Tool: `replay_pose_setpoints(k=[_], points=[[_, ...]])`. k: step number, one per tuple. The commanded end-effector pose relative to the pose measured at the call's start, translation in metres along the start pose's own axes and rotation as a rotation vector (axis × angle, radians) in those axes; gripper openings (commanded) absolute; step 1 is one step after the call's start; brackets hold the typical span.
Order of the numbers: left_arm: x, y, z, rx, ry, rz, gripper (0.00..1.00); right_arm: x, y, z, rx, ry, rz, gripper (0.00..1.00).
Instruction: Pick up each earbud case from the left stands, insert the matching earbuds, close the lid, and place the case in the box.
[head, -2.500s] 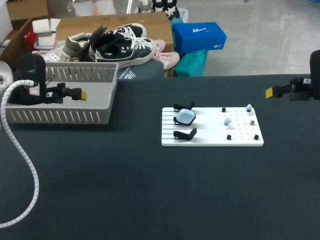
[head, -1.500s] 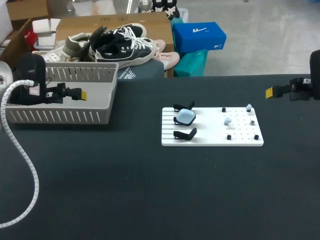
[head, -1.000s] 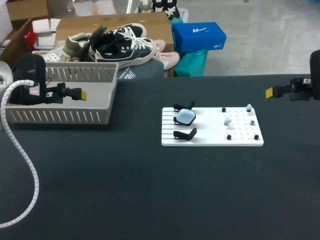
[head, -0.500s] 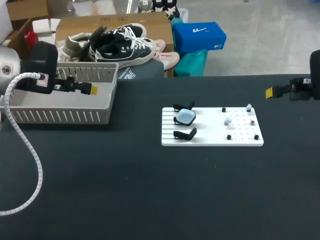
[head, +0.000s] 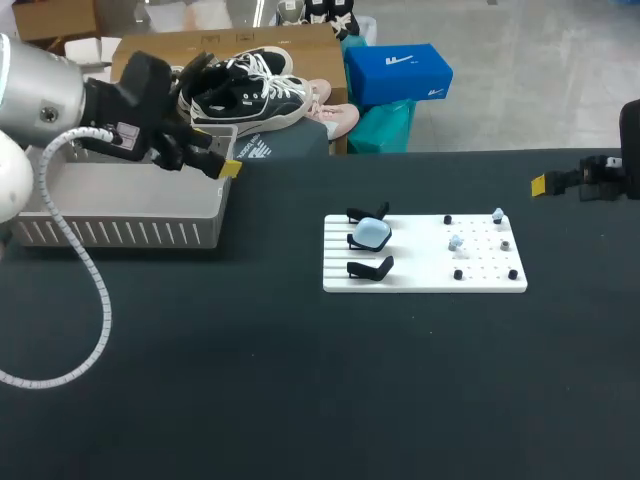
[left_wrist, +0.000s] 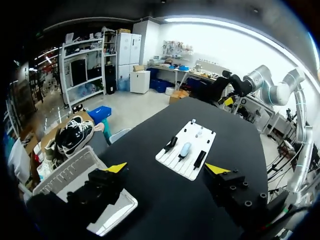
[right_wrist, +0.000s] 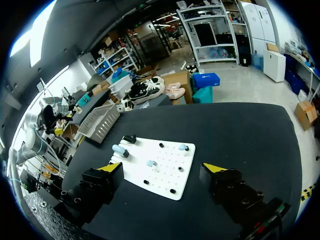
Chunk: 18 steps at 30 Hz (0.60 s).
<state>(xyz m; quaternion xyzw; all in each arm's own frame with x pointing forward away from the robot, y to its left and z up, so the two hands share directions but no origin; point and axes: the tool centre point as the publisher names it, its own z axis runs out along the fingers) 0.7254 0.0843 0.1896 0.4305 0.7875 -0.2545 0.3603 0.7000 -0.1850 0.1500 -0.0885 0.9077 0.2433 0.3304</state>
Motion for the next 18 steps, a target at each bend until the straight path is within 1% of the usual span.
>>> replay_pose_setpoints(k=[1, 2, 3, 5, 8, 14, 16, 18], points=[[0.001, 0.004, 0.019, 0.177, 0.016, 0.174, 1.0, 0.0, 0.0, 0.0, 0.0, 0.0, 0.0, 1.0], [0.002, 0.004, 0.023, 0.188, 0.018, 0.194, 1.0, 0.0, 0.0, 0.0, 0.0, 0.0, 0.0, 1.0], [0.003, 0.004, 0.026, 0.225, -0.002, 0.219, 1.0, 0.0, 0.0, 0.0, 0.0, 0.0, 0.0, 1.0], [0.005, 0.004, 0.034, 0.242, 0.004, 0.254, 1.0, 0.0, 0.0, 0.0, 0.0, 0.0, 0.0, 1.0], [0.007, 0.004, 0.045, 0.293, -0.02, 0.324, 1.0, 0.0, 0.0, 0.0, 0.0, 0.0, 0.0, 1.0], [0.005, 0.004, 0.067, 0.345, -0.014, 0.34, 1.0, 0.0, 0.0, 0.0, 0.0, 0.0, 0.0, 1.0], [0.008, 0.002, 0.077, 0.366, -0.001, 0.361, 1.0, 0.0, 0.0, 0.0, 0.0, 0.0, 0.0, 1.0], [0.011, 0.0, 0.085, 0.371, 0.008, 0.359, 1.0, 0.0, 0.0, 0.0, 0.0, 0.0, 0.0, 1.0]])
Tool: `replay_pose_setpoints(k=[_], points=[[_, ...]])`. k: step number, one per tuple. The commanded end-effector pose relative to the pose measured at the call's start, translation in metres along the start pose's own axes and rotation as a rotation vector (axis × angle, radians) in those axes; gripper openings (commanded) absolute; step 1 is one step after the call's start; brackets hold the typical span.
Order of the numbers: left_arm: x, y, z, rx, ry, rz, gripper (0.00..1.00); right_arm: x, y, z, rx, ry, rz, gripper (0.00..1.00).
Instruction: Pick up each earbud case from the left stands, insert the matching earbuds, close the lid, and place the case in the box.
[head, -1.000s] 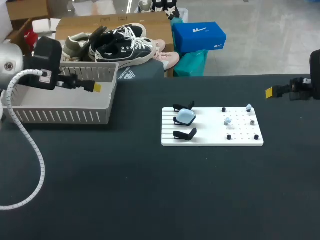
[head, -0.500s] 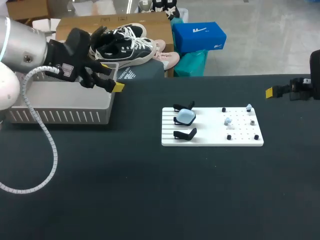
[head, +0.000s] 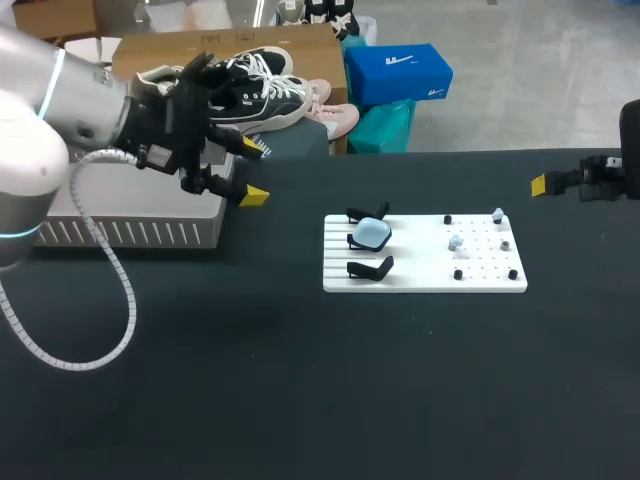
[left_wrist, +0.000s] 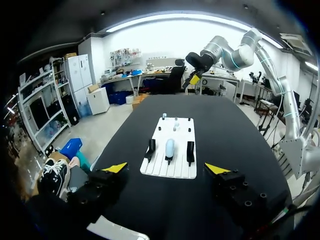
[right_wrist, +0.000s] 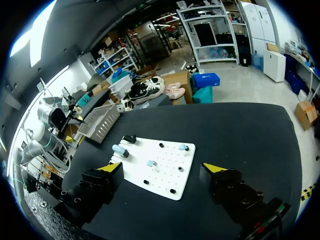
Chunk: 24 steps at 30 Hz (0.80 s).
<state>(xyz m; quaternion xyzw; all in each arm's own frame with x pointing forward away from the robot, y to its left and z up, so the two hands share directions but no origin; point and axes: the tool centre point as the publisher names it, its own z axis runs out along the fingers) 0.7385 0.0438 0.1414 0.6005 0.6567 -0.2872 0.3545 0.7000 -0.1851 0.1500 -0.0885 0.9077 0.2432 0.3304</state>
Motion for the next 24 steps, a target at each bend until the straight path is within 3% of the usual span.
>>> replay_pose_setpoints(k=[1, 11, 24], points=[[0.003, 0.01, 0.026, 0.129, 0.016, -0.004, 1.0, 0.0, 0.0, 0.0, 0.0, 0.0, 0.0, 1.0], [0.013, 0.004, 0.065, 0.134, 0.026, -0.001, 1.0, 0.0, 0.0, 0.0, 0.0, 0.0, 0.0, 1.0], [0.026, 0.001, 0.102, 0.055, -0.008, -0.013, 1.0, 0.0, 0.0, 0.0, 0.0, 0.0, 0.0, 1.0]])
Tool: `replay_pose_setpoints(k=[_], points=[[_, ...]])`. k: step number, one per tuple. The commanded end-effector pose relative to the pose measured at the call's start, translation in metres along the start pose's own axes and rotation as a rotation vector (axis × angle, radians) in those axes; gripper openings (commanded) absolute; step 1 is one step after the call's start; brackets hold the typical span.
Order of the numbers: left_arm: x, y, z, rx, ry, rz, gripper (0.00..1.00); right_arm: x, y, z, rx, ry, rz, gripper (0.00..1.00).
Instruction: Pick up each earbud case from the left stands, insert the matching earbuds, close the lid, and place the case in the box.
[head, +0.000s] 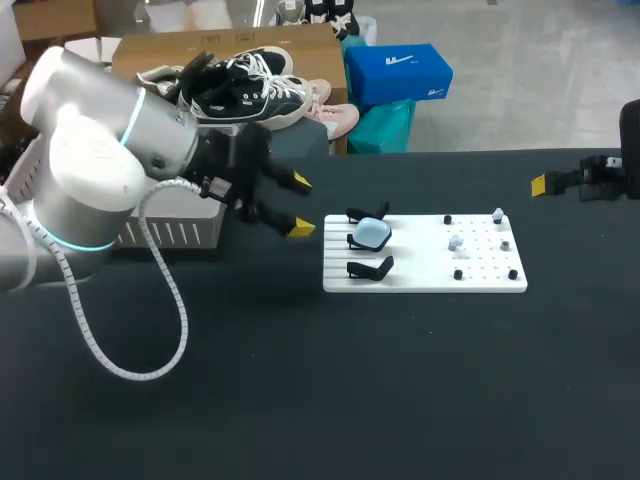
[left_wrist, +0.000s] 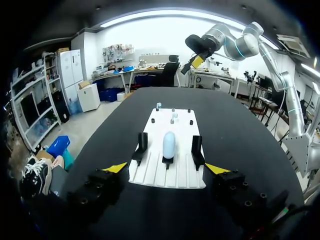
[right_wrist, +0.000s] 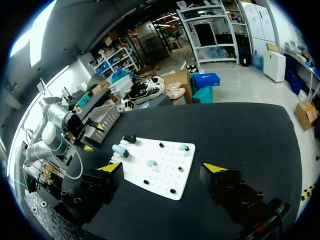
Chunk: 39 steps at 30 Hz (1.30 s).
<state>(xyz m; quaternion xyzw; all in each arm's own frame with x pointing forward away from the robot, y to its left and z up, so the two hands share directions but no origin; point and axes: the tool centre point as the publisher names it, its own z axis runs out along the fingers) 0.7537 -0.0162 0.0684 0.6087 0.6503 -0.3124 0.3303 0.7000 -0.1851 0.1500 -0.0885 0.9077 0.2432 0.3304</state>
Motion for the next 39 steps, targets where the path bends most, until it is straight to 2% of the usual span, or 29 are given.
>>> replay_pose_setpoints(k=[1, 8, 12, 15, 16, 17, 19, 20, 21, 22, 26, 30, 32, 34, 35, 37, 39], points=[[0.003, -0.004, 0.012, -0.018, -0.011, 0.0, 1.0, 0.0, 0.0, 0.0, 0.0, 0.0, 0.0, 1.0], [0.001, -0.003, 0.026, -0.023, -0.022, 0.009, 1.0, 0.0, 0.0, 0.0, 0.0, 0.0, 0.0, 1.0], [0.0, -0.001, 0.033, -0.018, -0.031, 0.002, 0.89, 0.0, 0.0, 0.0, 0.0, 0.0, 0.0, 1.0], [0.001, 0.0, 0.039, -0.014, -0.032, -0.005, 0.75, 0.0, 0.0, 0.0, 0.0, 0.0, 0.0, 1.0], [0.001, 0.0, 0.04, -0.013, -0.033, -0.006, 0.53, 0.0, 0.0, 0.0, 0.0, 0.0, 0.0, 1.0], [0.0, 0.001, 0.042, -0.011, -0.036, -0.01, 0.42, 0.0, 0.0, 0.0, 0.0, 0.0, 0.0, 1.0], [0.0, 0.001, 0.044, -0.011, -0.039, -0.013, 0.44, 0.0, 0.0, 0.0, 0.0, 0.0, 0.0, 1.0], [0.0, 0.001, 0.045, -0.011, -0.04, -0.012, 0.51, 0.0, 0.0, 0.0, 0.0, 0.0, 0.0, 1.0], [-0.001, 0.001, 0.046, -0.008, -0.041, -0.012, 0.64, 0.0, 0.0, 0.0, 0.0, 0.0, 0.0, 1.0], [-0.001, 0.0, 0.048, -0.007, -0.043, -0.012, 0.6, 0.0, 0.0, 0.0, 0.0, 0.0, 0.0, 1.0], [-0.001, 0.0, 0.054, -0.004, -0.047, -0.012, 0.69, 0.0, 0.0, 0.0, 0.0, 0.0, 0.0, 1.0], [-0.001, 0.001, 0.061, -0.003, -0.053, -0.006, 0.66, 0.0, 0.0, 0.0, 0.0, 0.0, 0.0, 1.0], [-0.001, 0.001, 0.063, -0.003, -0.056, -0.004, 0.61, 0.0, 0.0, 0.0, 0.0, 0.0, 0.0, 1.0], [-0.001, 0.001, 0.065, -0.001, -0.059, -0.005, 0.49, 0.0, 0.0, 0.0, 0.0, 0.0, 0.0, 1.0], [-0.001, 0.001, 0.066, 0.0, -0.061, -0.006, 0.47, 0.0, 0.0, 0.0, 0.0, 0.0, 0.0, 1.0], [-0.001, 0.0, 0.068, 0.003, -0.063, -0.008, 0.49, 0.0, 0.0, 0.0, 0.0, 0.0, 0.0, 1.0], [-0.001, -0.002, 0.07, 0.005, -0.064, -0.009, 0.6, 0.0, 0.0, 0.0, 0.0, 0.0, 0.0, 1.0]])
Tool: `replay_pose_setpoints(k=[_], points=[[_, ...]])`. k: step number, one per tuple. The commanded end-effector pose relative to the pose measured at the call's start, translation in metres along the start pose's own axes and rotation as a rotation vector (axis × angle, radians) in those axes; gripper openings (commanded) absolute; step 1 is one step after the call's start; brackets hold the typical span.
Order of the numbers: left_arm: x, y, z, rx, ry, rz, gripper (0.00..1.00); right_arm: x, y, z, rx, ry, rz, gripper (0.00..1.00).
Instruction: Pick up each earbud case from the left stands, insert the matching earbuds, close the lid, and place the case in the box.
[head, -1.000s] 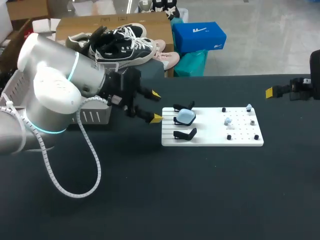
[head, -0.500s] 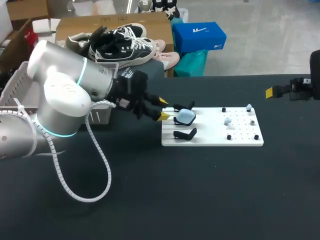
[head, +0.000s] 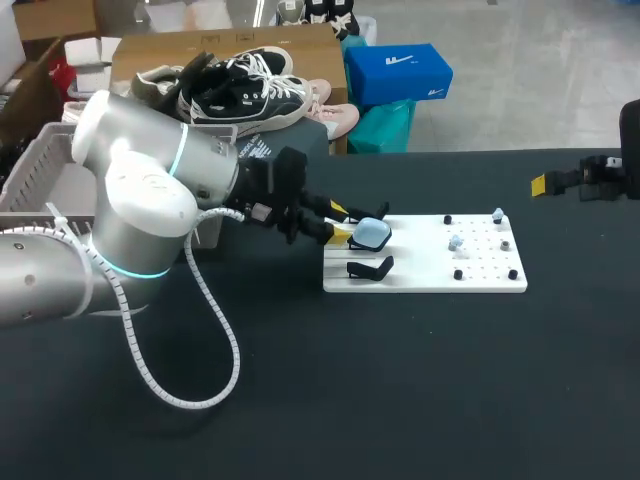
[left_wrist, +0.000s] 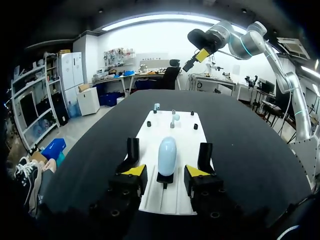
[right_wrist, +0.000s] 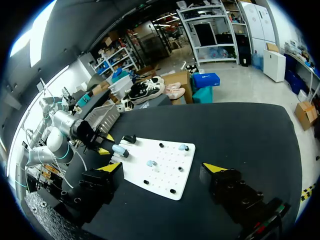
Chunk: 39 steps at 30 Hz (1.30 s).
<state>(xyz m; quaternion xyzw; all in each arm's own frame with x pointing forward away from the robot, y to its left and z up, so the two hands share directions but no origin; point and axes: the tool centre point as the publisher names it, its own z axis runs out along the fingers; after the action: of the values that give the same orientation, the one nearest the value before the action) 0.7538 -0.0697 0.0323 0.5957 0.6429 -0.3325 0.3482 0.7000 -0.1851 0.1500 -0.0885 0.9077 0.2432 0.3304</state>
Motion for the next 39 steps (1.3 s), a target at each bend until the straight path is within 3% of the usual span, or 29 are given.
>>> replay_pose_setpoints(k=[1, 12, 26, 39], points=[[0.001, 0.001, 0.006, 0.006, -0.002, 0.001, 0.6, 0.0, 0.0, 0.0, 0.0, 0.0, 0.0, 1.0], [0.001, 0.002, 0.019, 0.004, -0.007, 0.014, 0.5, 0.0, 0.0, 0.0, 0.0, 0.0, 0.0, 1.0], [-0.003, 0.009, 0.027, 0.005, -0.014, 0.006, 0.55, 0.0, 0.0, 0.0, 0.0, 0.0, 0.0, 1.0], [-0.003, 0.005, 0.036, 0.03, -0.014, 0.009, 0.47, 0.0, 0.0, 0.0, 0.0, 0.0, 0.0, 1.0]])
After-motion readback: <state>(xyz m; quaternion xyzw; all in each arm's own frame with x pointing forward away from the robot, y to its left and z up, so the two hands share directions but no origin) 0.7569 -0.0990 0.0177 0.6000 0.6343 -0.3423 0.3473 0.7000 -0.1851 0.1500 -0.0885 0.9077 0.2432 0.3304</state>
